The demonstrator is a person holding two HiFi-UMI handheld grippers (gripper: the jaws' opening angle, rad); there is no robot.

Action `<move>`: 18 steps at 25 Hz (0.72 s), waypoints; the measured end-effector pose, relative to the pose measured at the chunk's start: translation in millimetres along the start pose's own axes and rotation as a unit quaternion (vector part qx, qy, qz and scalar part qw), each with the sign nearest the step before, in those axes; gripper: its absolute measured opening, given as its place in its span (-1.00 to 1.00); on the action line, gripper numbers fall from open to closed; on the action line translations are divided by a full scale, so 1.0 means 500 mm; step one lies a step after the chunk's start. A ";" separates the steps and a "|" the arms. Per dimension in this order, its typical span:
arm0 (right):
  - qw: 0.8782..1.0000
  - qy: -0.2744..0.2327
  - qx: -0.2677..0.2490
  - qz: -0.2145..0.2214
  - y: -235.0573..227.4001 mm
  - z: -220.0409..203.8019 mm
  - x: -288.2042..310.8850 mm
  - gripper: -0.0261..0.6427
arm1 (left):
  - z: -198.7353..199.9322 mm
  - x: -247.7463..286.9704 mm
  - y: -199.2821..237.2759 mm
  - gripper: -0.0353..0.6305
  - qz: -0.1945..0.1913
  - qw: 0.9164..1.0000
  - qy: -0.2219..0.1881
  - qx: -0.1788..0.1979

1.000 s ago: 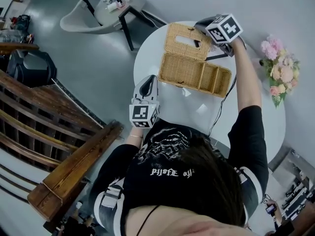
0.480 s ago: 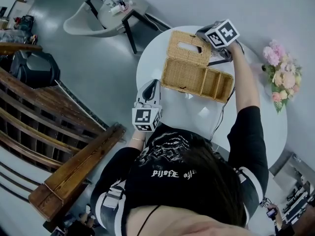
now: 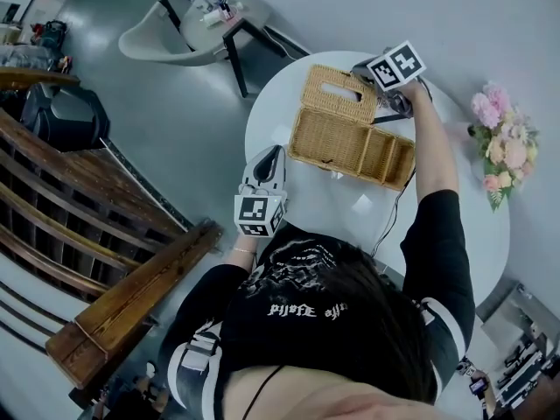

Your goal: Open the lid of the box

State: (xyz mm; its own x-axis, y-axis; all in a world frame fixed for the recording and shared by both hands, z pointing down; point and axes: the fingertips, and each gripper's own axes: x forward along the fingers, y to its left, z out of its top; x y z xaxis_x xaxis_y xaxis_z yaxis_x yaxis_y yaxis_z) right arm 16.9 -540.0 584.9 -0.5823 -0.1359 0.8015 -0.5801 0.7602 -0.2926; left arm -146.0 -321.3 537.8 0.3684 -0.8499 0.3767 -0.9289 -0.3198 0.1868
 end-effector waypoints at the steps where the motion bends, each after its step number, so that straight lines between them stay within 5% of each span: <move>1: 1.000 0.000 0.006 0.003 -0.001 -0.002 0.002 -0.81 | -0.001 0.000 0.000 -0.81 -0.001 1.000 0.001 -0.001; 6: 1.000 -0.016 0.008 -0.024 -0.021 -0.001 -0.005 -0.54 | 0.001 0.002 0.000 -0.81 -0.003 1.000 0.001 -0.001; 10: 0.995 -0.081 0.002 -0.057 -0.032 0.043 -0.061 -0.40 | 0.008 0.006 -0.005 -0.81 -0.008 1.000 -0.003 -0.001; 18: 0.967 -0.218 -0.032 -0.130 0.013 0.116 -0.217 -0.32 | 0.035 0.003 -0.037 -0.81 -0.035 0.999 -0.022 0.006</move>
State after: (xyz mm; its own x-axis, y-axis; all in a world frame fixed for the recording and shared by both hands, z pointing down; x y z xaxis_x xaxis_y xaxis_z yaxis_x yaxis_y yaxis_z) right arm 43.3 -557.3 465.6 -0.6139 -0.5716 0.5444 -0.7112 0.6998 -0.0672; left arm -128.9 -324.2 518.9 0.4309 -0.8427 0.3228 -0.9013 -0.3838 0.2011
